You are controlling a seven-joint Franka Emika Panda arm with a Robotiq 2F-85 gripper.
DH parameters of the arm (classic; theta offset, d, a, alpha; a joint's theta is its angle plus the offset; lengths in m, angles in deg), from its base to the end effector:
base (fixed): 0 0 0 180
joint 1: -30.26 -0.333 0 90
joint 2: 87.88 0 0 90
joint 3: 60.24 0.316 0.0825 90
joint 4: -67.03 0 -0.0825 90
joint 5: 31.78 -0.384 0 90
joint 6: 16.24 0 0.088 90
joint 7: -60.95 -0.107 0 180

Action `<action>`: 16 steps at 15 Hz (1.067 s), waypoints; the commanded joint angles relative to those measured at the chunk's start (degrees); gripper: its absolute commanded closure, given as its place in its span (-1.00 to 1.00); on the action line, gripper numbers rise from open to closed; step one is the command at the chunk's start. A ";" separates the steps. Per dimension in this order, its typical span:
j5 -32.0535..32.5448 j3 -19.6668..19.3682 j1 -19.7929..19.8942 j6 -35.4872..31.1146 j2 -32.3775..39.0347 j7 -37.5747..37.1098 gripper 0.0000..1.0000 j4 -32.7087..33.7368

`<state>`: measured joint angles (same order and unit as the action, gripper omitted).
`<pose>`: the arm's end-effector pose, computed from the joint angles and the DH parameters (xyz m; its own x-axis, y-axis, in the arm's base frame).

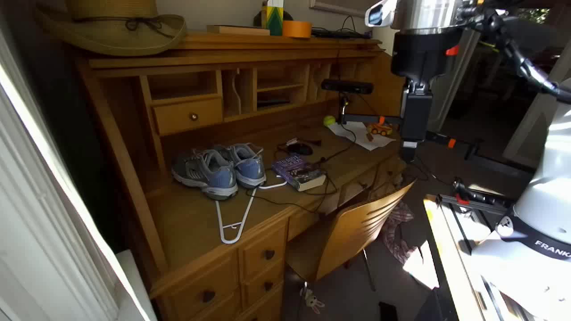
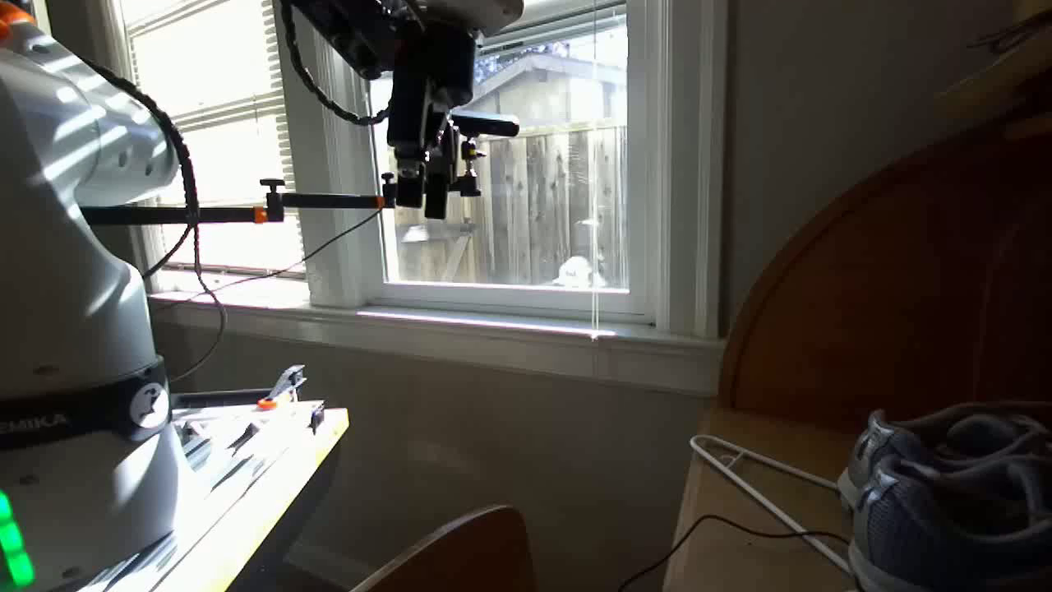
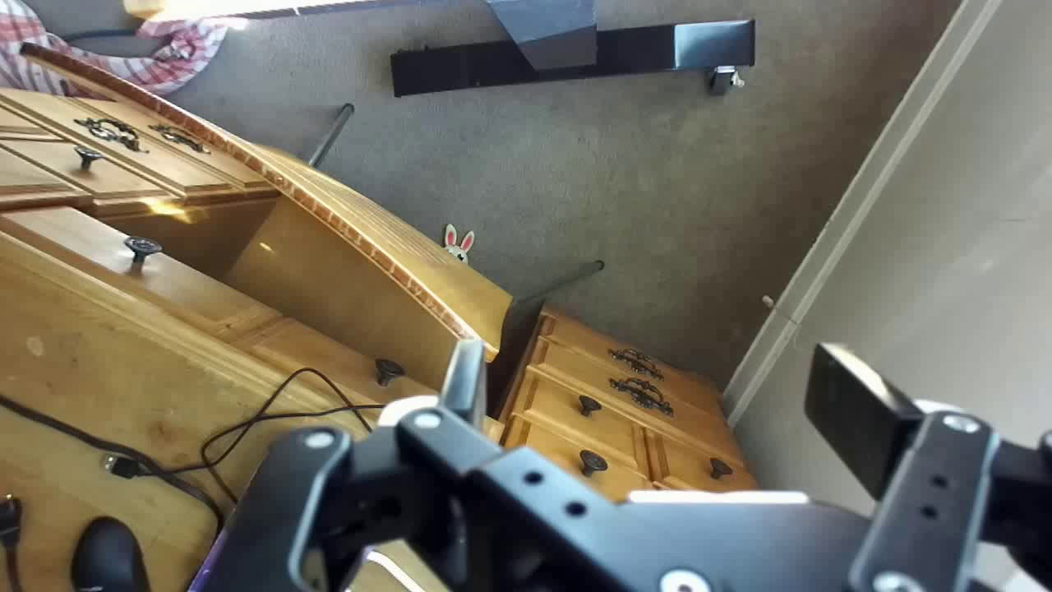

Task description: Put the pair of shoes on the top shelf

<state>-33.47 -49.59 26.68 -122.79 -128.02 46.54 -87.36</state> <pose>0.3077 0.0775 0.4238 0.9910 -0.0718 -0.1131 -0.0576 -0.9905 0.1246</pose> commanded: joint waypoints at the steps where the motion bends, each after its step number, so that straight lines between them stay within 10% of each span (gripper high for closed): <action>1: 0.19 -0.29 -0.29 0.08 0.05 -0.15 -1.00 0.07; 9: -0.51 -1.57 1.50 -0.28 4.29 -1.51 -1.00 2.97; 16: -0.19 -4.75 4.87 0.67 18.86 -2.05 -1.00 20.63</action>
<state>-33.45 -53.20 30.57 -122.88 -117.68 45.49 -75.76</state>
